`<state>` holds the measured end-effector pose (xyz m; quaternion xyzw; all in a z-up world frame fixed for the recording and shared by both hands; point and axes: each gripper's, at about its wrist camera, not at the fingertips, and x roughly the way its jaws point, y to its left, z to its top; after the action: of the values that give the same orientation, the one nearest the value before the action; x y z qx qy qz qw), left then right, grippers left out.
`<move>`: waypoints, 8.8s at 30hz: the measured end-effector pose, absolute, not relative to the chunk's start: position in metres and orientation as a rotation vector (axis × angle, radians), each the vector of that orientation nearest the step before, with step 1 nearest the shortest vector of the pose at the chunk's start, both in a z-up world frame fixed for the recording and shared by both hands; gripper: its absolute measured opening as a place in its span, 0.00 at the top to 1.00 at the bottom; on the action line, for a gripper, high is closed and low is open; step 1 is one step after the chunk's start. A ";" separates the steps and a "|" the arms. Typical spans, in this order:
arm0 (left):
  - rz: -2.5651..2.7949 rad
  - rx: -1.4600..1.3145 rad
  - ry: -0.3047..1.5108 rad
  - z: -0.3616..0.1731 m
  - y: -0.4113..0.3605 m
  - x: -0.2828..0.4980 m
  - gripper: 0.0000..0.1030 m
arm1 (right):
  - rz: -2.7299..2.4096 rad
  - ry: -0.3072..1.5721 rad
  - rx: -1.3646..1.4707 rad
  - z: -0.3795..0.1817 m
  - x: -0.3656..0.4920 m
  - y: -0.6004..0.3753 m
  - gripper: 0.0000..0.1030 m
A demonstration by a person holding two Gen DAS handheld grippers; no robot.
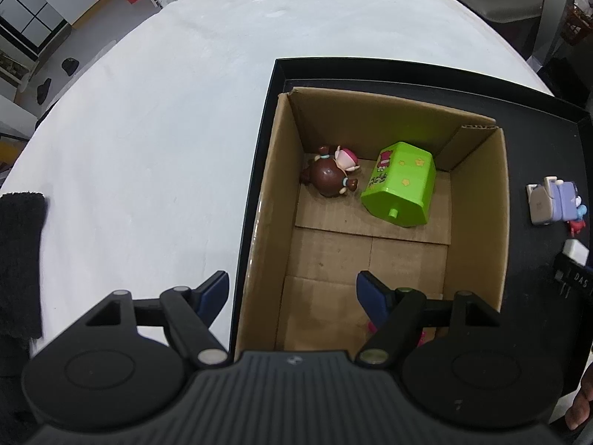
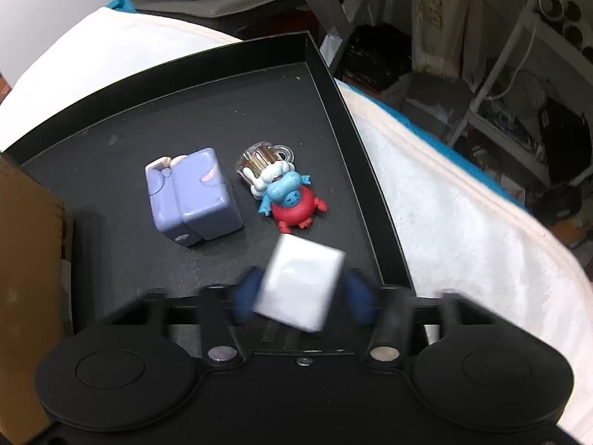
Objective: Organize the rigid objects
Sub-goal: 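Move the right gripper to the white plug charger and grasp it, then carry the white charger with the right gripper into the box and release, then move the right gripper to the lavender cube figure and grasp it, then carry the lavender cube with the right gripper into the box and release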
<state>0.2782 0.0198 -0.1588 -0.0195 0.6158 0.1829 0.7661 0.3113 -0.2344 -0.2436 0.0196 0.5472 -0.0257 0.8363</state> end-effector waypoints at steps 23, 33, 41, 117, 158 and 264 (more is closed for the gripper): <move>0.366 -0.113 1.291 -0.145 0.041 0.260 0.28 | 0.003 1.065 0.066 -0.174 0.298 -0.229 0.64; 0.342 -0.131 1.292 -0.150 0.054 0.258 0.28 | 0.046 1.000 0.039 -0.150 0.298 -0.212 0.64; 0.289 -0.162 1.292 -0.158 0.060 0.259 0.28 | 0.088 0.968 0.012 -0.133 0.295 -0.188 0.64; 0.108 -0.296 1.295 -0.180 0.104 0.258 0.76 | 0.362 1.184 0.281 -0.137 0.303 -0.071 0.49; 0.367 -0.088 1.300 -0.153 0.048 0.271 0.27 | 0.180 1.018 0.124 -0.161 0.313 -0.205 0.19; 0.090 -0.334 1.252 -0.181 0.105 0.238 0.88 | 0.372 1.016 0.038 -0.106 0.287 -0.060 0.56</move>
<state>0.2381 0.1046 -0.1809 -0.1555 0.5830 0.0420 0.7963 0.2870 -0.0602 -0.1065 0.0181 0.4838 0.1769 0.8569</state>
